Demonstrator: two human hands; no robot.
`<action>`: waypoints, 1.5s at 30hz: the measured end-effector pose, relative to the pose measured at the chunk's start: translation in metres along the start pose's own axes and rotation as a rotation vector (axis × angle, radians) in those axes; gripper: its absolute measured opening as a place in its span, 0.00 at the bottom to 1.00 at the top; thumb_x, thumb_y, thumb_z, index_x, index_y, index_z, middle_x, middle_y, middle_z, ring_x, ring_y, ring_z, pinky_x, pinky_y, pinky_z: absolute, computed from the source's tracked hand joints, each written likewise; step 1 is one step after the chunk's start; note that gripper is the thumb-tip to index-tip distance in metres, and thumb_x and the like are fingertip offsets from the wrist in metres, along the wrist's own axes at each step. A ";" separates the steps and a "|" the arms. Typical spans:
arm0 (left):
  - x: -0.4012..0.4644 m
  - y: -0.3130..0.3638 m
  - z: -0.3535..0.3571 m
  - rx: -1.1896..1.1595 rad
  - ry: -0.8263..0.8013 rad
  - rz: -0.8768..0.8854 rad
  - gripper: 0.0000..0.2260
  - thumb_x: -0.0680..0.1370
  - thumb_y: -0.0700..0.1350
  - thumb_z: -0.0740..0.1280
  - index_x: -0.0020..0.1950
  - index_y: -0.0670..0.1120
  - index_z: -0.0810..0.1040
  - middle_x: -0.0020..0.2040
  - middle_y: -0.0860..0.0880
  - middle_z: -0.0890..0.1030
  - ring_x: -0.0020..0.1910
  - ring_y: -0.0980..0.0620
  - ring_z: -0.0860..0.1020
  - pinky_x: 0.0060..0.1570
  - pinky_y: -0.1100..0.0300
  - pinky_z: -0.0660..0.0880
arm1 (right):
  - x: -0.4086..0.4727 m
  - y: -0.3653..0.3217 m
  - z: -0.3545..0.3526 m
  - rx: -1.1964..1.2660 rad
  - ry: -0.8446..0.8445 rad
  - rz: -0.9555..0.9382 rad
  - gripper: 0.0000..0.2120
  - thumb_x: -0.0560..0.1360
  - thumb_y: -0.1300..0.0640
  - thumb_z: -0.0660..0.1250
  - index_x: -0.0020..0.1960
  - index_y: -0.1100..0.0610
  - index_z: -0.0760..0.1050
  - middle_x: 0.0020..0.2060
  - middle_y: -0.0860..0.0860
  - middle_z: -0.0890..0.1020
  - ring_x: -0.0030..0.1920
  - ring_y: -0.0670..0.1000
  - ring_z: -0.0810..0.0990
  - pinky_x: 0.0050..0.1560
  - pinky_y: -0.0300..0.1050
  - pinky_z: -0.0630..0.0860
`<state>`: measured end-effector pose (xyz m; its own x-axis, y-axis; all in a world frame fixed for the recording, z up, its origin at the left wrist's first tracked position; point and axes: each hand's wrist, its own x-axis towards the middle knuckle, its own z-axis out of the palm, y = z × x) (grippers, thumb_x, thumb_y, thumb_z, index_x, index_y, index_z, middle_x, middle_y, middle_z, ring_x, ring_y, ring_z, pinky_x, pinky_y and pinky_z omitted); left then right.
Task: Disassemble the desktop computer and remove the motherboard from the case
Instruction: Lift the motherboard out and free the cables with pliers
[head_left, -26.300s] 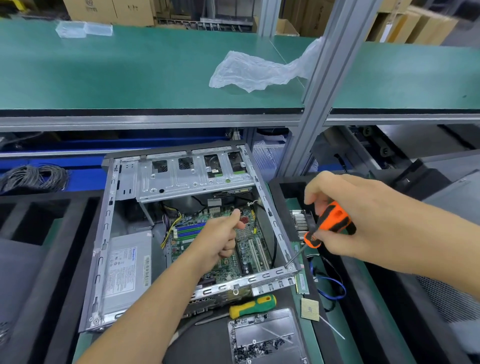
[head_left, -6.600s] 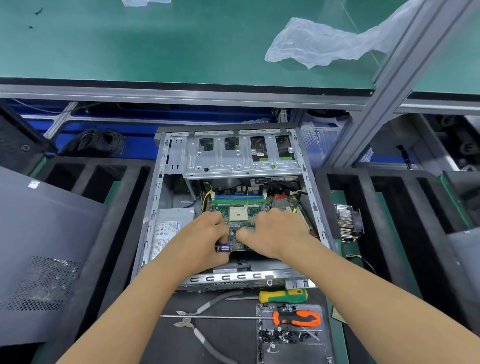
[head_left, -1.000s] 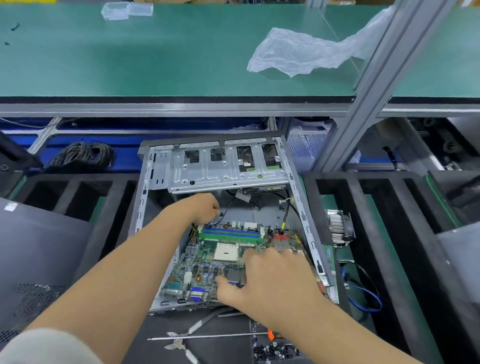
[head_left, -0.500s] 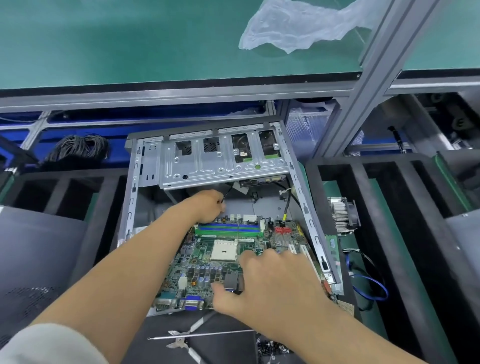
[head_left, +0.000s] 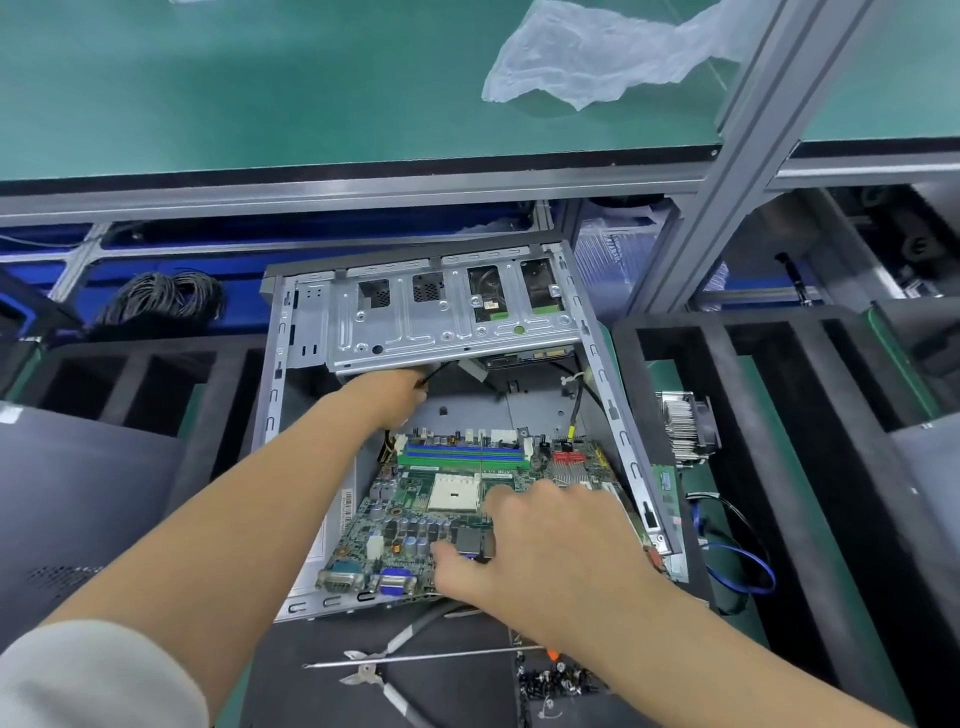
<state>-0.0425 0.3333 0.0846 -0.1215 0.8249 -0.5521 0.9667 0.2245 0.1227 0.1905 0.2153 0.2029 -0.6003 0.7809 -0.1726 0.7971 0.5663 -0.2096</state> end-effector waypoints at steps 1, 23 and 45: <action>0.001 -0.002 0.001 0.033 -0.020 0.013 0.21 0.84 0.46 0.56 0.77 0.46 0.61 0.74 0.43 0.68 0.68 0.42 0.70 0.62 0.52 0.68 | 0.000 0.000 0.000 -0.007 -0.002 0.003 0.28 0.70 0.27 0.51 0.40 0.54 0.67 0.26 0.49 0.62 0.32 0.56 0.67 0.31 0.47 0.59; -0.068 -0.015 -0.025 -1.199 0.026 0.247 0.20 0.81 0.59 0.58 0.59 0.47 0.80 0.56 0.49 0.84 0.57 0.49 0.81 0.60 0.52 0.75 | 0.054 0.036 -0.067 0.291 -0.216 0.200 0.22 0.72 0.37 0.45 0.32 0.53 0.61 0.30 0.52 0.68 0.31 0.52 0.67 0.32 0.45 0.61; -0.148 0.018 0.007 -1.498 0.664 0.084 0.30 0.78 0.60 0.64 0.77 0.59 0.56 0.74 0.50 0.67 0.69 0.51 0.70 0.66 0.49 0.71 | 0.018 0.047 -0.148 0.706 0.131 0.215 0.25 0.73 0.34 0.54 0.25 0.50 0.64 0.17 0.44 0.62 0.17 0.46 0.58 0.29 0.46 0.57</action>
<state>-0.0051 0.2120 0.1625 -0.5349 0.8362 -0.1214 -0.0436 0.1161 0.9923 0.2267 0.2946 0.3324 -0.3887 0.9050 -0.1728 0.6372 0.1286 -0.7599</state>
